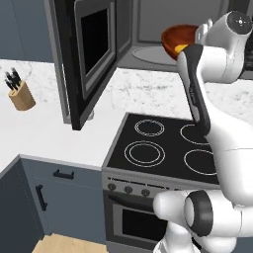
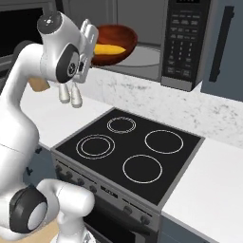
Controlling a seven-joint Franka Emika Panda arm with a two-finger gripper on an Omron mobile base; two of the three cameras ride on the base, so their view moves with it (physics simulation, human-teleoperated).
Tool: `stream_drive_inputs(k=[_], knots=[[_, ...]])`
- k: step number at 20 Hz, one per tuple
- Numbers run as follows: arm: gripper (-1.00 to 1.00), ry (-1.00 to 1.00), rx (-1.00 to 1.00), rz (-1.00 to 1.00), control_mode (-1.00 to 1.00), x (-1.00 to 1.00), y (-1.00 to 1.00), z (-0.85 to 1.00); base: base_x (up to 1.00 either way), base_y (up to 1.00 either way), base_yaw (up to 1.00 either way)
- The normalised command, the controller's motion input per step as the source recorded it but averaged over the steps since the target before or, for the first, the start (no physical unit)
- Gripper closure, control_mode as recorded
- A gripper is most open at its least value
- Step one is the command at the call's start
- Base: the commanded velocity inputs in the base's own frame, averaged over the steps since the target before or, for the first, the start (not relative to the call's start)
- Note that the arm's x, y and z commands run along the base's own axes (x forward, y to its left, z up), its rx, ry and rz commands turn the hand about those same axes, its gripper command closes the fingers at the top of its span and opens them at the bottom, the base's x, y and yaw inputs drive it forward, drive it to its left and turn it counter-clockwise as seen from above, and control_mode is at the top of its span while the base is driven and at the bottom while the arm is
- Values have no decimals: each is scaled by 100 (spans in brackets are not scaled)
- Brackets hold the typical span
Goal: Pick the corn from the sink and place it in the bowl. Then pick the bowl and place it in the microwave. Then close the microwave door and press the start button.
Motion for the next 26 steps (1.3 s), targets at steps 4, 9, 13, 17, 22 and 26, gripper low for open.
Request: stream_drive_inputs(k=[4,9,13,17,22,26], knots=[[100,6,4,0,-100,81,-35,0,0,0,0],[100,1,1,0,-100,80,-23,-3,0,0,0],[100,0,0,0,-100,84,0,-17,0,0,0],[100,1,0,0,-100,79,-1,-20,0,0,0],[100,3,0,0,-100,57,-4,-25,0,0,0],[100,0,0,0,-100,62,0,-12,0,0,0]])
